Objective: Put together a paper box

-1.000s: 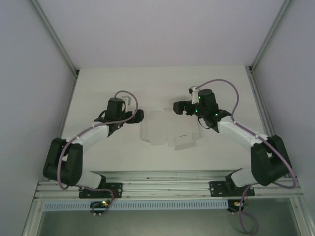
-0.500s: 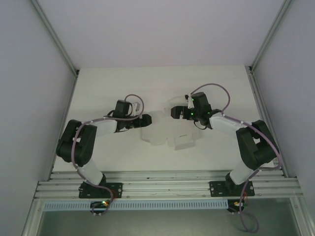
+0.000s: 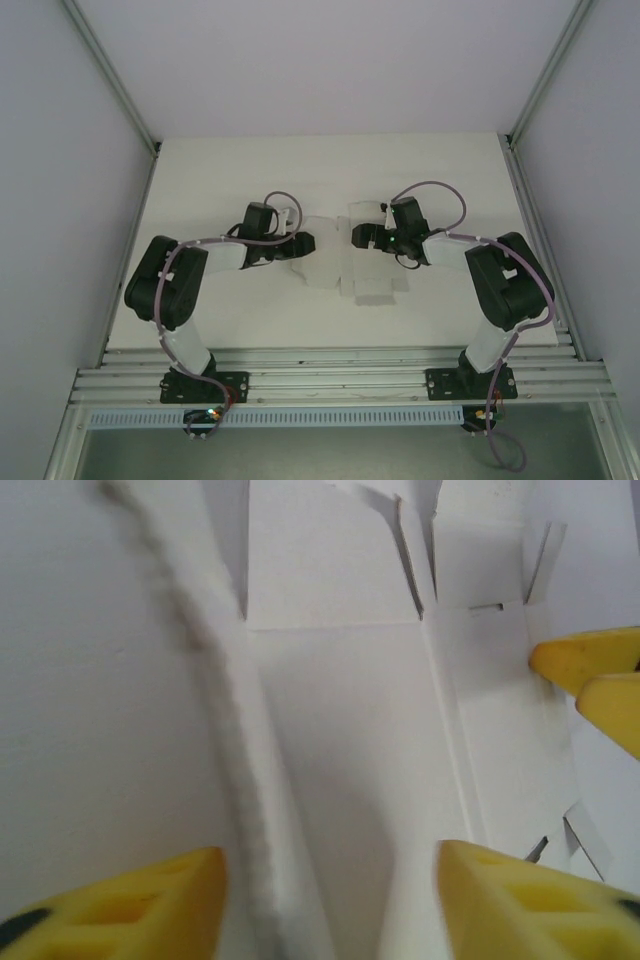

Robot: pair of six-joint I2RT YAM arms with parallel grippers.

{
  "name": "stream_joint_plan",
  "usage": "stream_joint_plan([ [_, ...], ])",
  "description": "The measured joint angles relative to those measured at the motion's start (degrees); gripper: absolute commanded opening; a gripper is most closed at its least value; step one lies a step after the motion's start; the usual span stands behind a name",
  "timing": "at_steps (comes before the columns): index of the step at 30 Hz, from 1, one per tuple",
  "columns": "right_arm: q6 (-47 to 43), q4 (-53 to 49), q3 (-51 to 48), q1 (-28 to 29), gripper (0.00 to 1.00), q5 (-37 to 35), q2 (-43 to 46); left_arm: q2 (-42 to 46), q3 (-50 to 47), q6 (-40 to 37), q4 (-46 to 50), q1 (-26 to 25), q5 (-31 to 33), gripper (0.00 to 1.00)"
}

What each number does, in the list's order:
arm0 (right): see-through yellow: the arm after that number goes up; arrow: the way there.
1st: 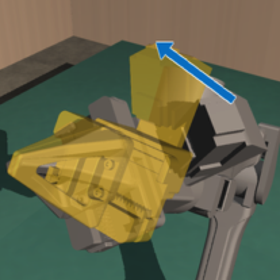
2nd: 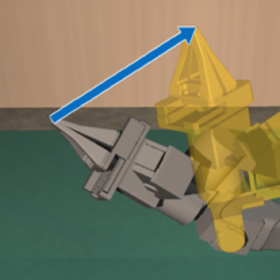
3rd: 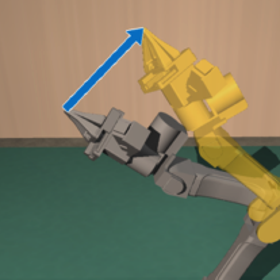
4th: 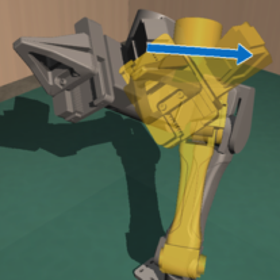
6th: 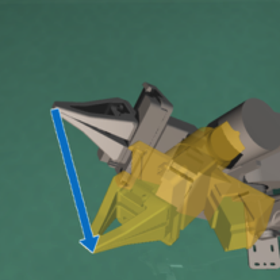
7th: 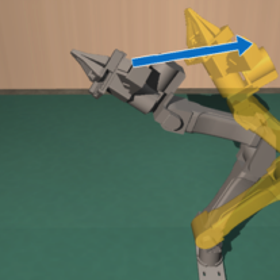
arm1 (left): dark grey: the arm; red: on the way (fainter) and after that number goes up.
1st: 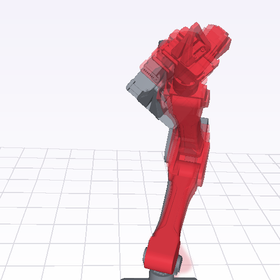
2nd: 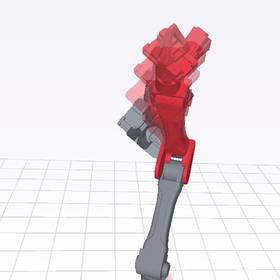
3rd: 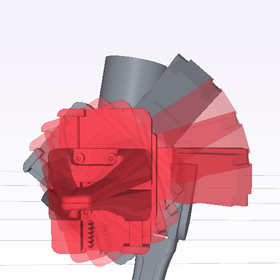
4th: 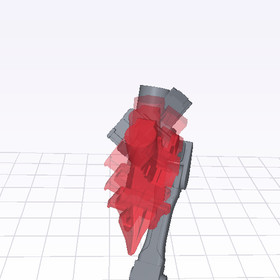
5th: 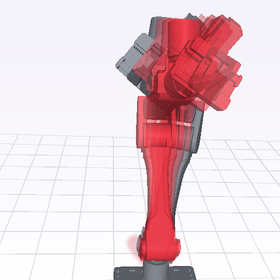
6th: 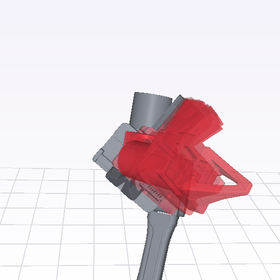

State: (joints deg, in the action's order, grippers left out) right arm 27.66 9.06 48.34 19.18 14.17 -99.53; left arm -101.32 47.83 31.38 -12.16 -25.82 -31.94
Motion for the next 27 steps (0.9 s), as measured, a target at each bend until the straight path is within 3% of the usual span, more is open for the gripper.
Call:
stream_joint_plan([
  [3, 0.07, 0.48, -0.09, -0.31, 1.00, 0.22, -0.07, 0.02, 0.48, 0.66, -0.72, -0.02, -0.87, 0.18],
  [8, 0.00, 0.57, -0.09, -0.66, 1.00, 1.18, 0.07, 1.90, 0.66, 1.44, -1.42, -0.04, -1.55, 0.01],
  [15, -0.87, -1.84, -0.07, -2.16, 1.00, 3.48, 9.16, 10.95, 0.66, 1.14, -1.20, -0.28, -1.01, 0.00],
  [23, -3.67, -3.13, -4.74, -11.50, 0.99, 5.97, 32.26, 22.29, 0.66, 0.35, -3.69, 0.42, -1.95, 0.00],
  [27, -3.23, -3.28, -8.00, -16.24, 1.00, 10.69, 36.89, 26.80, 0.61, 0.44, -6.38, 0.48, -4.11, 0.00],
])
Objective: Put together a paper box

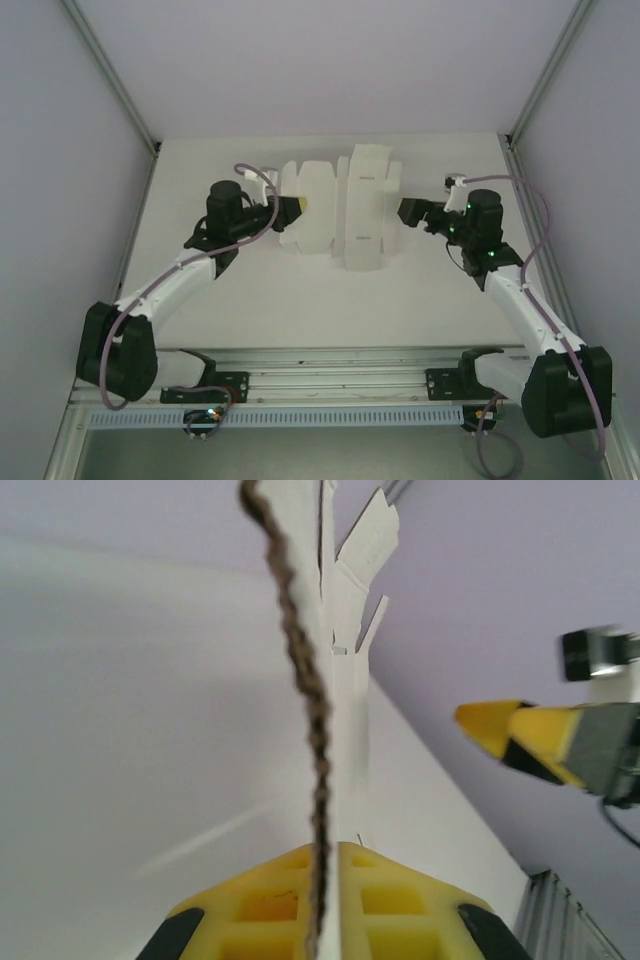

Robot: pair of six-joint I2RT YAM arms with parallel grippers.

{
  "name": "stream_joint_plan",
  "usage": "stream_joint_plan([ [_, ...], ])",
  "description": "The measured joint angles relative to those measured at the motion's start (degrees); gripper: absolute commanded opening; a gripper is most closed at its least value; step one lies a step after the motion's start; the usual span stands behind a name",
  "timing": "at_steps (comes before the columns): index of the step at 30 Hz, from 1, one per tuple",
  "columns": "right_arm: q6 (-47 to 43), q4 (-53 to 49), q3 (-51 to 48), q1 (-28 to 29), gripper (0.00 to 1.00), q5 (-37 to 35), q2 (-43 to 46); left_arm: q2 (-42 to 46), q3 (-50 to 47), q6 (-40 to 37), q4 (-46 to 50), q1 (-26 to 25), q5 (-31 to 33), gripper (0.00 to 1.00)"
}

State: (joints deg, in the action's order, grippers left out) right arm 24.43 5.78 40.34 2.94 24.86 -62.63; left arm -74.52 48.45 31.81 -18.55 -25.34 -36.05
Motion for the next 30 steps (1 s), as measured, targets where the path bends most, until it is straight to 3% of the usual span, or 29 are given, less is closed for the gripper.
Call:
stream_joint_plan([
  [4, 1.27, 0.70, -3.28, -2.45, 0.95, 6.54, -0.22, 3.43, -0.04, 0.87, -2.27, -0.02, -2.75, 0.00],
  [7, 3.15, 3.63, -4.79, -3.19, 0.85, 12.13, -1.27, 5.25, -0.52, 1.68, -3.93, -0.02, -4.11, 0.00],
  [9, 4.74, 6.99, -5.18, -3.28, 0.73, 16.24, -2.54, 6.05, -0.96, 2.08, -4.33, -0.02, -4.72, 0.00],
  [13, 7.61, 13.64, -5.20, -3.30, 0.37, 22.93, -4.81, 6.47, -1.53, 2.56, -4.90, -0.02, -5.18, 0.00],
  [16, 8.79, 16.04, -5.01, -3.32, 0.21, 25.38, -5.70, 6.47, -2.01, 2.56, -5.14, -0.02, -5.09, 0.00],
  [18, 8.72, 15.87, -4.74, -3.32, 0.18, 25.77, -5.75, 6.45, -2.32, 2.56, -5.05, 0.00, -4.48, 0.00],
  [22, 5.97, 12.17, -3.37, -3.23, 0.00, 25.27, -5.29, 6.62, -3.06, 2.51, -4.07, 0.00, -2.14, 0.00],
  [24, 3.93, 9.35, -2.75, -3.02, 0.00, 24.74, -4.70, 6.80, -4.20, 2.51, -3.91, 0.22, -0.81, 0.00],
  [25, 2.64, 7.65, -2.38, -2.82, 0.00, 24.48, -4.42, 6.88, -5.01, 2.51, -3.89, 0.24, 0.09, 0.18],
  [27, 0.35, 4.17, -1.60, -2.32, 0.00, 23.28, -4.24, 7.02, -6.27, 2.29, -2.75, 0.74, 1.77, 0.91],
  [28, -1.05, 2.19, -1.05, -2.32, 0.00, 22.10, -4.31, 7.17, -6.71, 2.10, -1.03, 1.46, 3.17, 1.00],
  [30, -4.44, -1.40, 0.15, -2.08, 0.00, 20.61, -5.18, 7.52, -6.91, 1.22, 3.23, 2.60, 6.69, 1.00],
])
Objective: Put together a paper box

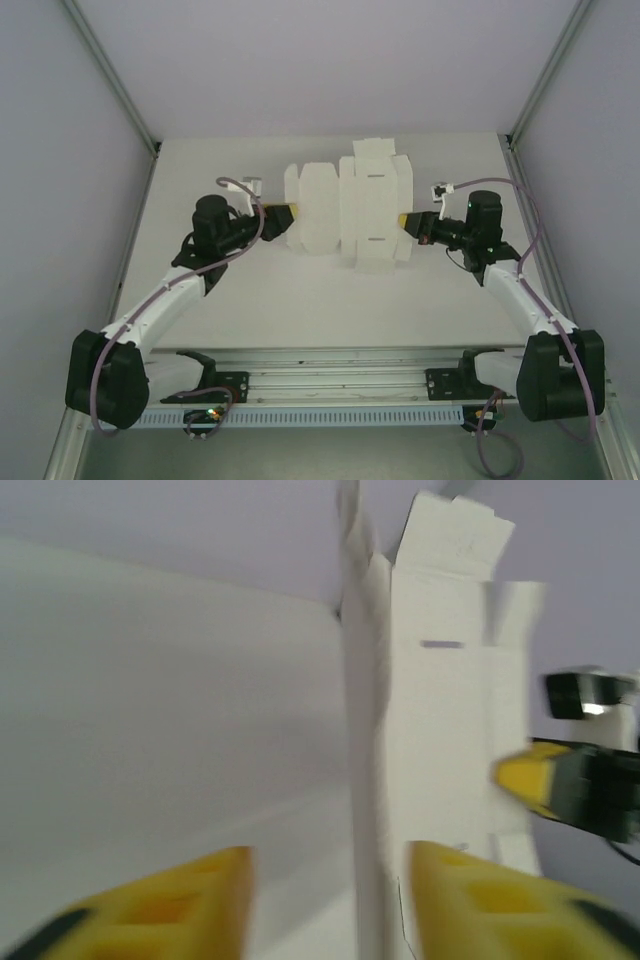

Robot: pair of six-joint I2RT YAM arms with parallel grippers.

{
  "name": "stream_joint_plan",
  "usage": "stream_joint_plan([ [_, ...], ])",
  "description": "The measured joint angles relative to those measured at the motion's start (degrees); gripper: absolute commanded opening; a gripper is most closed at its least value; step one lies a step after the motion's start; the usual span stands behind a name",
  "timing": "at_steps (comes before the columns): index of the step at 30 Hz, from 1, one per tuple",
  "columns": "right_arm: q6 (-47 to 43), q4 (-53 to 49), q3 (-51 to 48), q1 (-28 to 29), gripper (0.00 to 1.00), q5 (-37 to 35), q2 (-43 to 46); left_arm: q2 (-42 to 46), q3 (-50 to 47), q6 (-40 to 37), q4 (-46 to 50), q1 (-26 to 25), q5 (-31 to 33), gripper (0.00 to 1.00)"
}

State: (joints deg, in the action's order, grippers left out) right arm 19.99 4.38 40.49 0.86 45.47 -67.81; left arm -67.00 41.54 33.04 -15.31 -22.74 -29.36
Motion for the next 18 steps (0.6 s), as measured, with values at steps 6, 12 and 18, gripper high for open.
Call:
stream_joint_plan([
  [6, -12.00, -10.25, 5.51, 6.01, 0.01, -6.64, -9.46, 2.36, 1.40, -4.09, 18.21, 0.33, 15.26, 1.00],
  [12, -23.69, -15.78, 13.79, 14.51, 0.01, -21.35, -19.82, 2.05, 6.27, -7.39, 26.29, 0.39, 22.38, 1.00],
  [18, -39.87, -10.10, 17.94, 23.28, 0.00, -45.51, -28.74, -4.66, 10.56, -8.70, 25.83, 0.68, 20.65, 1.00],
])
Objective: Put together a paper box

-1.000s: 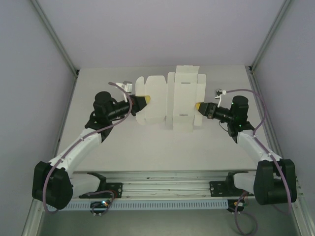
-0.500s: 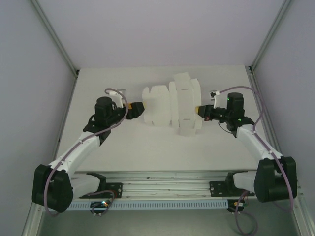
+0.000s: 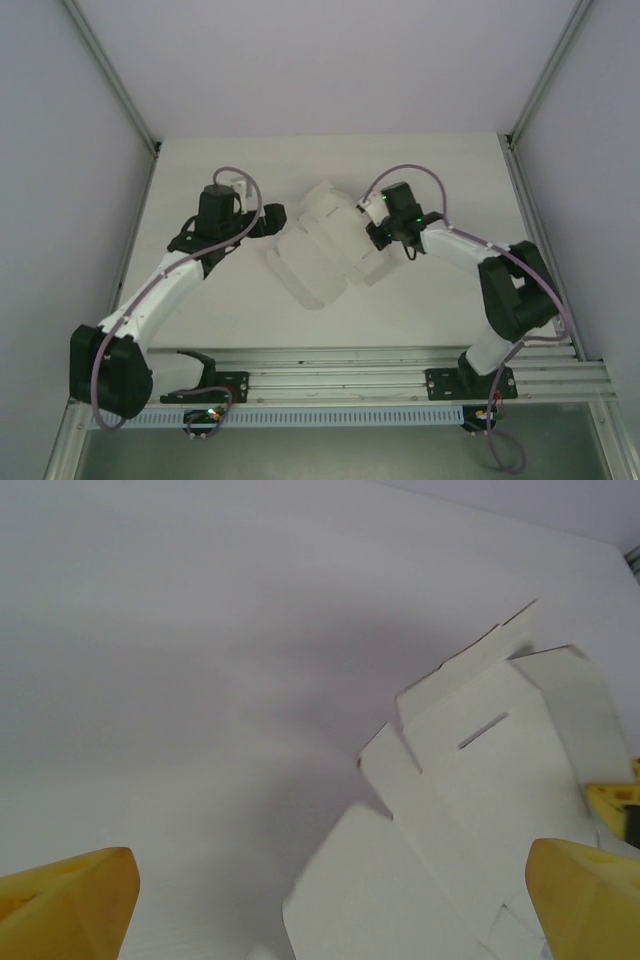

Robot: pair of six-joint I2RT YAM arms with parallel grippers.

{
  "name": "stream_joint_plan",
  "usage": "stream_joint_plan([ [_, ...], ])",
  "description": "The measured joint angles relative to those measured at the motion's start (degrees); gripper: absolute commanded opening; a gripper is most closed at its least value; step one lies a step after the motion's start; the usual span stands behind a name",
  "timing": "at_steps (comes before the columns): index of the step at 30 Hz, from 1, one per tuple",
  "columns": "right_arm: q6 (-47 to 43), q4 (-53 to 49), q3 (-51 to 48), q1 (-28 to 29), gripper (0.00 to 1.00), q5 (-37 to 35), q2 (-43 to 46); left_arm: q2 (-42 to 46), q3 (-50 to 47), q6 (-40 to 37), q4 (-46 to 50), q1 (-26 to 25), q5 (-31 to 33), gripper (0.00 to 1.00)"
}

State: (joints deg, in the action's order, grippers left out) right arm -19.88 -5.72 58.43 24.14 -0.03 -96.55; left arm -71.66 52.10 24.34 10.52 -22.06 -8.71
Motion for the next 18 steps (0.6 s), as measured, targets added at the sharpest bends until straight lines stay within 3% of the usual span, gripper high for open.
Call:
stream_joint_plan([
  [3, -8.61, 6.05, 0.00, 3.23, 0.00, -9.07, -4.11, -4.42, 2.82, -0.66, 0.00, 0.04, -1.33, 1.00],
  [6, -14.75, 12.07, -0.79, 5.62, 0.00, -13.73, -5.97, -8.35, 5.95, -1.38, -0.02, 0.04, -2.29, 1.00],
  [18, -26.14, 24.83, -4.46, 8.68, 0.00, -15.91, -5.95, -22.69, 14.80, -3.80, -0.66, 0.79, -3.08, 1.00],
])
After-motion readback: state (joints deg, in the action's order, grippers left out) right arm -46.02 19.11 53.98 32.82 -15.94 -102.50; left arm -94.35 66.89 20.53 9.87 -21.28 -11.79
